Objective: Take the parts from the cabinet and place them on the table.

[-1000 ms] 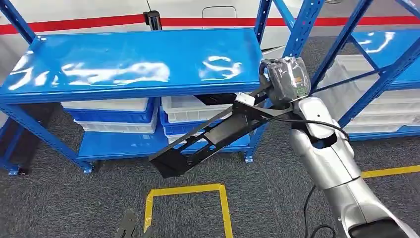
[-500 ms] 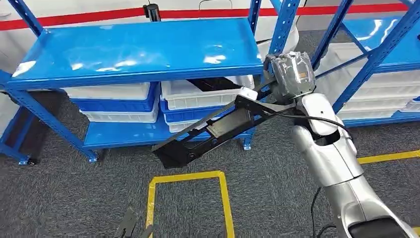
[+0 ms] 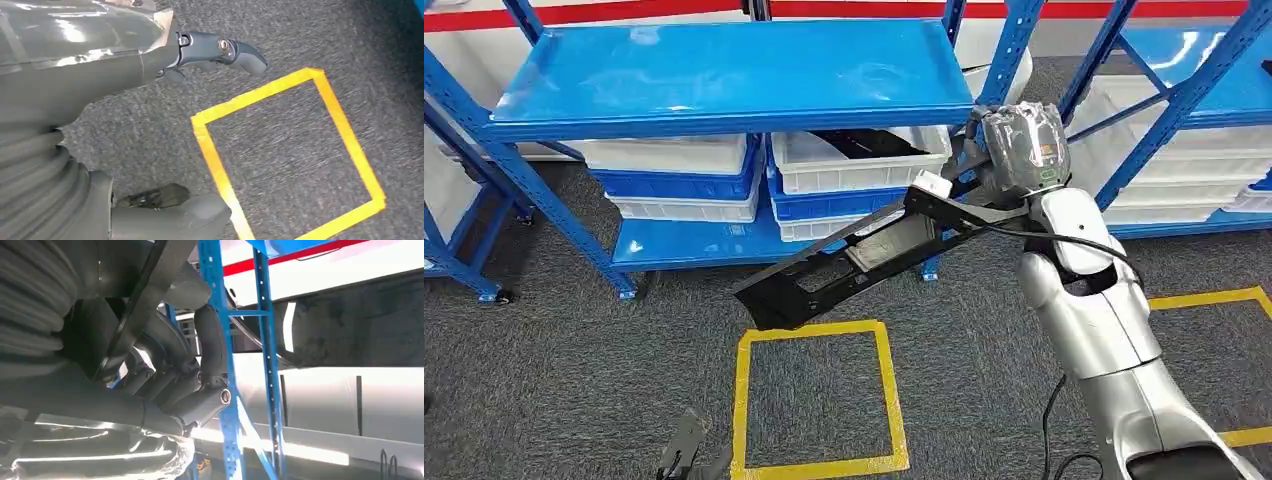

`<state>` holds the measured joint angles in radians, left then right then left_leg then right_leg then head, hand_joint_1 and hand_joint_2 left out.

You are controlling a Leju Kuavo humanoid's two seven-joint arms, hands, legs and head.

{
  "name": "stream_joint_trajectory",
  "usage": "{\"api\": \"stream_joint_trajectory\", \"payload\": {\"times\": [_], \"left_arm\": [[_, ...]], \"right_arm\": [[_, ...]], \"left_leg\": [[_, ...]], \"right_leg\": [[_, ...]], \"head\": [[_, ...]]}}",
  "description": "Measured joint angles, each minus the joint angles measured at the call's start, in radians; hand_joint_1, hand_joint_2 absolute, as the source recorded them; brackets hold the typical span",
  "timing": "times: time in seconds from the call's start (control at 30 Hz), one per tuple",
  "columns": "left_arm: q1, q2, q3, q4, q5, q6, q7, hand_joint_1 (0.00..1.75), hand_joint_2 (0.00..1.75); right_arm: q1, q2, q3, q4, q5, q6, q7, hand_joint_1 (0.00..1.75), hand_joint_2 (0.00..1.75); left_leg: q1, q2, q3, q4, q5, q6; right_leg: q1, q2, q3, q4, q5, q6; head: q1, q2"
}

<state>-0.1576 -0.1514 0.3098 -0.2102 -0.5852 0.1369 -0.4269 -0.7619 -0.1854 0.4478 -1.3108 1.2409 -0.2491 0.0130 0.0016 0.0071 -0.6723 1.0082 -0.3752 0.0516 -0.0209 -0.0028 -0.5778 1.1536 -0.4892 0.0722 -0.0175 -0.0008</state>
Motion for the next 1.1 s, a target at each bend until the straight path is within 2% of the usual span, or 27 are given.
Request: {"api": "stream_joint_trajectory", "payload": {"times": [0.03,0.07,0.1,0.17,0.2,0.27,0.3,0.33,0.37,0.4,0.43,0.5,0.53,0.57,0.67,0.7,0.73,0.77,0.8,0.83,0.87,0.9,0.93,1.0,1.03,1.07,1.1], "left_arm": [[0.0,-0.001,0.0,-0.001,0.0,0.0,0.0,0.0,1.75],[-0.001,-0.002,0.0,-0.002,0.0,0.0,0.0,0.0,1.75],[-0.002,-0.002,0.0,-0.002,0.0,0.0,0.0,0.0,1.75],[0.002,-0.002,0.0,-0.002,0.001,0.0,0.001,0.0,1.75],[0.002,-0.001,0.0,-0.002,0.001,0.001,0.002,0.0,1.75],[0.004,-0.001,0.0,-0.002,0.002,0.001,0.003,0.0,1.75],[0.003,0.0,0.0,-0.002,0.002,0.001,0.003,0.0,1.75],[0.003,0.001,0.0,-0.002,0.002,0.001,0.003,0.0,1.75],[0.003,0.001,0.0,-0.002,0.002,0.001,0.003,0.0,1.75],[0.003,0.001,0.0,-0.002,0.005,0.001,0.003,0.0,1.75],[0.003,0.001,0.0,-0.002,0.008,0.002,0.003,0.0,1.75],[0.002,0.001,0.0,-0.002,0.009,0.005,0.004,0.0,1.75],[0.0,0.0,0.0,-0.002,0.01,0.006,0.005,0.0,1.75],[-0.001,-0.002,0.0,-0.002,0.01,0.011,0.008,0.0,1.75],[-0.001,-0.007,0.002,-0.002,0.012,0.029,0.025,0.0,1.75],[-0.002,-0.012,0.003,-0.002,0.013,0.031,0.027,0.0,1.75],[-0.006,-0.014,0.004,-0.002,0.016,0.032,0.028,0.0,1.75],[-0.008,-0.015,0.005,-0.003,0.018,0.034,0.029,0.0,1.75],[-0.01,-0.018,0.006,-0.003,0.018,0.034,0.029,0.0,1.75],[-0.01,-0.02,0.006,-0.003,0.018,0.034,0.03,0.0,1.75],[-0.01,-0.021,0.007,-0.003,0.018,0.034,0.03,0.0,1.75],[-0.01,-0.021,0.008,-0.003,0.019,0.035,0.03,0.0,1.75],[-0.01,-0.022,0.01,-0.003,0.02,0.037,0.029,0.0,1.75],[-0.011,-0.022,0.012,-0.003,0.021,0.043,0.027,0.0,1.75],[-0.012,-0.023,0.013,-0.003,0.021,0.045,0.026,0.0,1.75],[-0.012,-0.025,0.014,-0.003,0.022,0.047,0.024,0.0,1.75],[-0.012,-0.026,0.015,-0.003,0.023,0.048,0.024,0.0,1.75]], "right_arm": [[-0.001,0.0,-0.003,-0.003,0.001,0.002,0.0,1.68,1.75],[-0.002,0.001,-0.005,-0.008,0.003,0.003,0.0,1.68,1.75],[-0.003,0.002,-0.007,-0.009,0.003,0.008,-0.001,1.68,1.75],[0.001,0.003,-0.007,-0.009,0.003,0.012,-0.002,1.68,1.75],[0.002,0.003,-0.007,-0.008,0.003,0.015,-0.002,1.68,1.75],[0.005,0.004,-0.008,-0.008,0.005,0.017,-0.002,1.68,1.75],[0.004,0.006,-0.008,-0.008,0.005,0.017,-0.003,1.68,1.75],[0.005,0.008,-0.008,-0.008,0.005,0.017,-0.003,1.68,1.75],[0.006,0.009,-0.007,-0.008,0.005,0.017,-0.003,1.68,1.75],[0.008,0.01,-0.007,-0.008,0.005,0.017,-0.003,1.68,1.75],[0.008,0.01,-0.007,-0.008,0.005,0.017,-0.003,1.68,1.75],[0.005,0.012,-0.008,-0.008,0.006,0.019,-0.003,1.68,1.75],[0.002,0.014,-0.009,-0.008,0.006,0.019,-0.004,1.68,1.75],[-0.002,0.015,-0.012,-0.008,0.006,0.021,-0.004,1.68,1.75],[-0.005,0.016,-0.013,-0.006,0.004,0.029,-0.005,1.68,1.75],[-0.005,0.014,-0.015,-0.005,0.003,0.031,-0.005,1.68,1.75],[-0.005,0.014,-0.018,-0.005,0.002,0.035,-0.005,1.68,1.75],[-0.006,0.015,-0.019,-0.004,0.001,0.037,-0.006,1.68,1.75],[-0.007,0.016,-0.02,-0.003,0.0,0.037,-0.008,1.68,1.75],[-0.007,0.016,-0.02,-0.002,0.0,0.037,-0.008,1.68,1.75],[-0.007,0.016,-0.02,0.0,0.0,0.037,-0.008,1.68,1.75],[-0.007,0.016,-0.02,0.002,0.0,0.037,-0.008,1.68,1.75],[-0.007,0.016,-0.02,0.003,0.0,0.037,-0.008,1.68,1.75],[-0.01,0.017,-0.02,0.003,-0.001,0.037,-0.011,1.68,1.75],[-0.016,0.018,-0.02,0.003,-0.001,0.037,-0.013,1.68,1.75],[-0.023,0.023,-0.019,0.003,-0.001,0.037,-0.014,1.68,1.75],[-0.027,0.025,-0.02,0.003,-0.001,0.037,-0.014,1.68,1.75]], "left_leg": [[-0.002,0.0,-0.007,0.001,0.007,-0.005],[-0.006,-0.001,-0.013,0.002,0.015,-0.009],[-0.006,0.0,-0.018,-0.011,0.042,-0.015],[-0.008,-0.003,-0.027,-0.016,0.062,-0.023],[-0.002,-0.006,-0.04,-0.011,0.044,-0.03],[0.004,-0.008,-0.068,0.084,-0.081,-0.044],[0.008,-0.01,-0.089,0.17,-0.135,-0.05],[0.011,-0.01,-0.108,0.253,-0.168,-0.057],[0.015,-0.01,-0.115,0.307,-0.174,-0.063],[0.021,-0.01,-0.101,0.316,-0.159,-0.069],[0.027,-0.009,-0.065,0.28,-0.128,-0.074],[0.041,-0.008,0.05,0.124,-0.079,-0.087],[0.043,-0.01,0.092,0.056,-0.101,-0.096],[0.033,-0.02,0.102,0.03,-0.103,-0.086],[0.018,-0.021,0.089,0.031,-0.093,-0.07],[0.026,-0.016,0.09,0.004,-0.081,-0.049],[0.021,-0.015,0.081,0.003,-0.07,-0.033],[0.021,-0.014,0.075,0.002,-0.064,-0.024],[0.019,-0.012,0.06,0.002,-0.054,-0.012],[0.016,-0.01,0.048,0.003,-0.044,-0.006],[0.013,-0.01,0.037,0.004,-0.035,-0.004],[0.009,-0.009,0.026,0.004,-0.025,-0.004],[0.007,-0.009,0.016,0.004,-0.017,-0.004],[0.006,-0.01,-0.006,0.005,0.004,-0.008],[0.006,-0.01,-0.013,0.006,0.014,-0.012],[0.001,-0.011,-0.023,0.005,0.022,-0.018],[0.003,-0.01,-0.022,-0.005,0.038,-0.024]], "right_leg": [[0.005,0.0,0.066,-0.081,-0.022,-0.013],[0.016,-0.001,0.115,-0.168,-0.043,-0.02],[0.019,0.003,0.108,-0.178,-0.04,-0.025],[0.016,0.003,0.085,-0.182,-0.024,-0.034],[-0.014,0.0,0.084,-0.182,-0.012,-0.045],[-0.005,-0.004,0.061,-0.178,0.01,-0.07],[-0.005,-0.005,0.049,-0.177,0.022,-0.073],[-0.004,-0.005,0.037,-0.176,0.031,-0.072],[-0.005,-0.005,0.024,-0.174,0.038,-0.069],[-0.008,-0.005,0.012,-0.17,0.046,-0.064],[-0.012,-0.005,-0.001,-0.166,0.053,-0.059],[-0.019,-0.005,-0.022,-0.151,0.06,-0.049],[-0.016,-0.005,-0.034,-0.143,0.062,-0.045],[-0.01,-0.005,-0.043,-0.136,0.069,-0.035],[-0.008,-0.004,-0.05,-0.148,0.092,-0.001],[-0.013,-0.003,-0.062,-0.148,0.086,0.006],[-0.015,-0.002,-0.079,-0.125,0.053,-0.001],[-0.012,-0.002,-0.09,-0.094,0.024,-0.008],[-0.011,-0.001,-0.12,0.005,-0.038,-0.015],[-0.011,0.0,-0.143,0.092,-0.08,-0.017],[-0.008,0.0,-0.153,0.151,-0.096,-0.012],[-0.006,0.0,-0.142,0.171,-0.089,-0.004],[-0.006,0.0,-0.115,0.149,-0.068,0.003],[-0.001,0.0,-0.002,-0.004,-0.01,0.011],[0.0,0.0,0.059,-0.095,-0.022,0.0],[0.012,0.0,0.106,-0.168,-0.046,-0.011],[0.021,0.003,0.091,-0.163,-0.036,-0.022]], "head": [[0.0,0.0],[0.001,0.0],[-0.003,0.0],[-0.004,0.0],[-0.003,0.0],[-0.007,0.0],[-0.008,0.0],[-0.008,0.0],[-0.008,0.0],[-0.008,0.0],[-0.008,0.0],[-0.008,0.0],[-0.01,0.0],[-0.009,0.0],[-0.009,0.0],[-0.009,0.0],[-0.009,0.0],[-0.002,0.0],[0.003,0.0],[0.003,0.0],[0.004,0.0],[0.003,0.0],[0.003,0.0],[0.003,0.0],[0.003,0.0],[0.004,0.0],[-0.002,0.0]]}}
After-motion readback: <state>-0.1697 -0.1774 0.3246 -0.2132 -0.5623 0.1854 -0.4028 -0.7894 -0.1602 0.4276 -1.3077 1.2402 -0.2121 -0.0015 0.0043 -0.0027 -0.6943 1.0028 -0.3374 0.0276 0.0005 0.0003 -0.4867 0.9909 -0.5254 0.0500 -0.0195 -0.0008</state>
